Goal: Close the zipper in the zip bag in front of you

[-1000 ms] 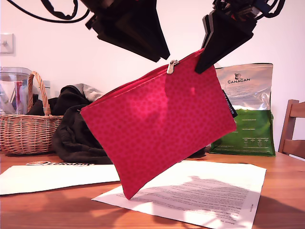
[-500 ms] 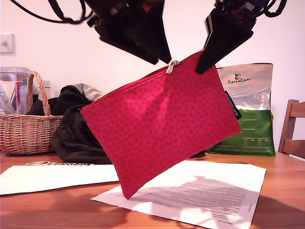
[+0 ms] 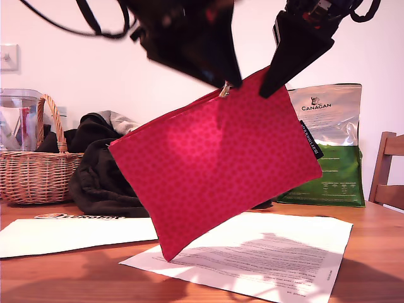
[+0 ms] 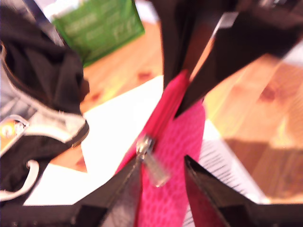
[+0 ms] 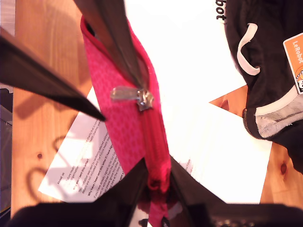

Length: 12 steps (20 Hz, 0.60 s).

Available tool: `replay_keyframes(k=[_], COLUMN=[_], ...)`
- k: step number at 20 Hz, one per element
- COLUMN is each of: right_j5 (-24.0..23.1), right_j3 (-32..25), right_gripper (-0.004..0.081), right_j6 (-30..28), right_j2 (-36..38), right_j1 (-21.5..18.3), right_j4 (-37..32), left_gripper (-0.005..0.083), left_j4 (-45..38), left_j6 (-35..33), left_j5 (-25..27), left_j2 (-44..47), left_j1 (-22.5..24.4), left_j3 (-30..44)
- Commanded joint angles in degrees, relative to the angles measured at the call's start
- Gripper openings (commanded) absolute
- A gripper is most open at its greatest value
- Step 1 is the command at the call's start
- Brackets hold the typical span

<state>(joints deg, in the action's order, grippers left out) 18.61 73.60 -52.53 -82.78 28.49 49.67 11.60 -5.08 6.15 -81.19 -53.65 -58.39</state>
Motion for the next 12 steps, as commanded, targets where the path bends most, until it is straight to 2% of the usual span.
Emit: replay_keyframes(k=[1, 12], right_j5=[0.3, 0.3], right_j3=[-0.7, -0.7], right_gripper=[-0.0013, -0.0013], right_j6=[0.2, 0.3], right_j2=[-0.2, -0.2], right_j1=[0.0, 0.0], right_j4=[-0.6, -0.9], left_gripper=[0.0255, 0.0214], left_j4=[-1.5, -2.5], left_j6=[-0.3, -0.5], left_j5=[1.0, 2.0], left_j2=[-0.7, -0.9], left_j1=[-0.1, 1.1], left_j3=[0.2, 0.2])
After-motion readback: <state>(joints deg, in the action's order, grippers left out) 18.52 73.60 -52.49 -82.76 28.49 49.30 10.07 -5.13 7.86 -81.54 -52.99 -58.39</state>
